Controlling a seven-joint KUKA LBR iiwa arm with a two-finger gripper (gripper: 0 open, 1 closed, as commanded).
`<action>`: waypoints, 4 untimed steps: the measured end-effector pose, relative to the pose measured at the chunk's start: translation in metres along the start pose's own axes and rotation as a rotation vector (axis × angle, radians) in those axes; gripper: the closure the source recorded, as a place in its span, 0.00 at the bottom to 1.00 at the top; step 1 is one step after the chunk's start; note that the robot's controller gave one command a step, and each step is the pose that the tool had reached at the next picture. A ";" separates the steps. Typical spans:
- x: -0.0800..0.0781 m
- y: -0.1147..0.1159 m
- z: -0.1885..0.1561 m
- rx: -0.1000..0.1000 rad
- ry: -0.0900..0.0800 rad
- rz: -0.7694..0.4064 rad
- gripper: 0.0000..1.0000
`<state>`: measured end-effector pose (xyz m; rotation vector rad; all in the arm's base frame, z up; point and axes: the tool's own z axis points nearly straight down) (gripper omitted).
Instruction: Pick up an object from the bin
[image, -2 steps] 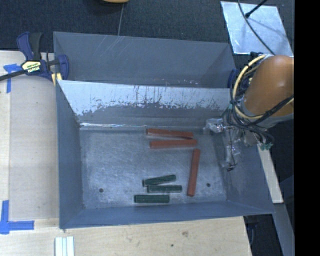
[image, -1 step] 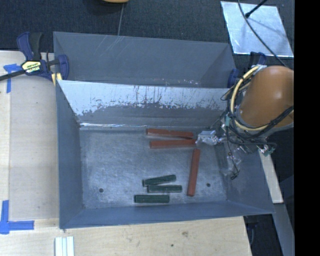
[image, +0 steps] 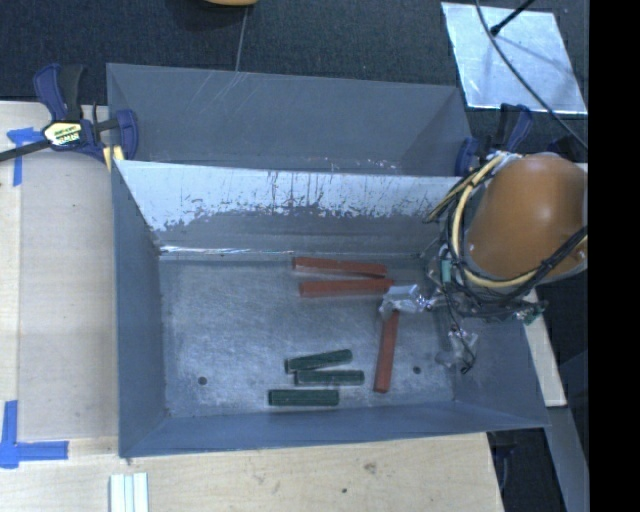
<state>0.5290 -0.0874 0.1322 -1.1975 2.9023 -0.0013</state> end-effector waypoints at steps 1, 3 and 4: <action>-0.016 0.019 0.062 0.000 -0.001 -0.150 0.00; -0.022 0.003 0.061 0.001 -0.002 -0.248 1.00; -0.022 0.004 0.058 -0.001 -0.001 -0.248 1.00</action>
Offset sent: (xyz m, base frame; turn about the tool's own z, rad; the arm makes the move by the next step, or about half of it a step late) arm 0.0124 0.0179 -0.0622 -0.2485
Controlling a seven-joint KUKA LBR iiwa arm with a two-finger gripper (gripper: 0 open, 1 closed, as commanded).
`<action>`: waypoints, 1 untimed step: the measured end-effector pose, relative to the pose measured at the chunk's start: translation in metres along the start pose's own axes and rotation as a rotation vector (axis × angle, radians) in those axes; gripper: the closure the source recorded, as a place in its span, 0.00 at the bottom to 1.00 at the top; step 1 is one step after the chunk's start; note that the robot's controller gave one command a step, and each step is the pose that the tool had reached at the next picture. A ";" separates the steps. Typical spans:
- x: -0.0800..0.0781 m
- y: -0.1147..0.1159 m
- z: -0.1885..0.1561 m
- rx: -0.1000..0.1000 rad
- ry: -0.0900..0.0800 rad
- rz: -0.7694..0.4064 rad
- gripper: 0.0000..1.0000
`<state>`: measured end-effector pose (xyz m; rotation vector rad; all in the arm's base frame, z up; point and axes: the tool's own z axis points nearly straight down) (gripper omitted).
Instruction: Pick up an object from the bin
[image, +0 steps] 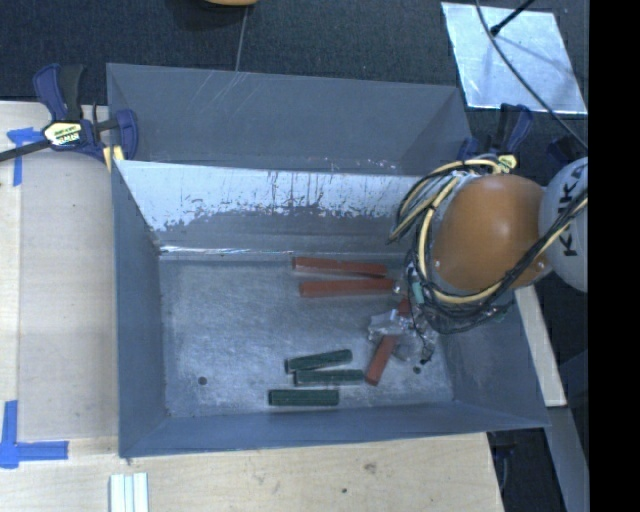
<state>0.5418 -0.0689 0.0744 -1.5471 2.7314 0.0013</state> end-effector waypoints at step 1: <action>0.001 0.002 -0.028 -0.008 0.004 0.001 1.00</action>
Offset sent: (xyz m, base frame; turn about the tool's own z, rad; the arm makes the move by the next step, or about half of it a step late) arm 0.0000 0.0000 0.0727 0.0000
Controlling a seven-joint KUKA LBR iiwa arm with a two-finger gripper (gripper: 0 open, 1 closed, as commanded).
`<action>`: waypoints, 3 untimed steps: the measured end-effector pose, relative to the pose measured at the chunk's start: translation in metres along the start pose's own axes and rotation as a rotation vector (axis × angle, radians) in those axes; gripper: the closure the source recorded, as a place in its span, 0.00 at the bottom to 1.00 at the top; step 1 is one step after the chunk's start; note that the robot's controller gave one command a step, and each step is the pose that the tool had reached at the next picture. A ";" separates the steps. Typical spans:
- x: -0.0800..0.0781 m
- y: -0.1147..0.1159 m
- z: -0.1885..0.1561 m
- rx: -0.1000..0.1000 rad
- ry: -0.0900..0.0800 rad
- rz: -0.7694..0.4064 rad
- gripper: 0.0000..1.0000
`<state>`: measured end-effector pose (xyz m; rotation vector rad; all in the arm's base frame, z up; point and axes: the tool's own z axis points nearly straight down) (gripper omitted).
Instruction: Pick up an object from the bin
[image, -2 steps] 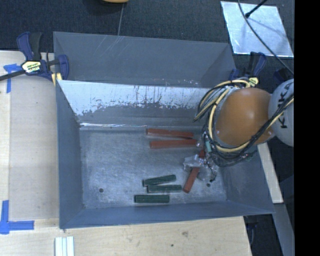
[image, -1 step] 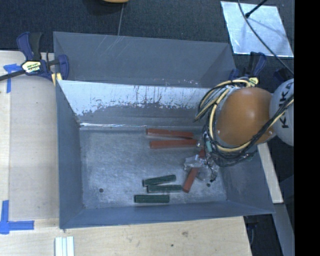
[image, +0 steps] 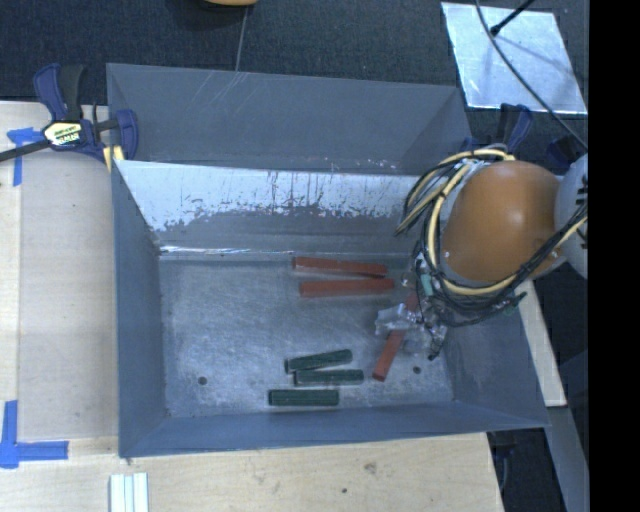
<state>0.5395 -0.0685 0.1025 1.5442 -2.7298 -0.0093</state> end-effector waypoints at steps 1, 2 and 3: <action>-0.001 -0.002 -0.021 0.009 -0.004 0.001 1.00; -0.001 -0.003 -0.032 0.013 -0.005 0.002 1.00; -0.001 -0.002 -0.039 0.012 -0.005 0.002 1.00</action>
Offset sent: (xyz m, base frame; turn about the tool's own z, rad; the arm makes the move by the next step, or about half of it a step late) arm -0.0003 -0.0001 0.0464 0.0000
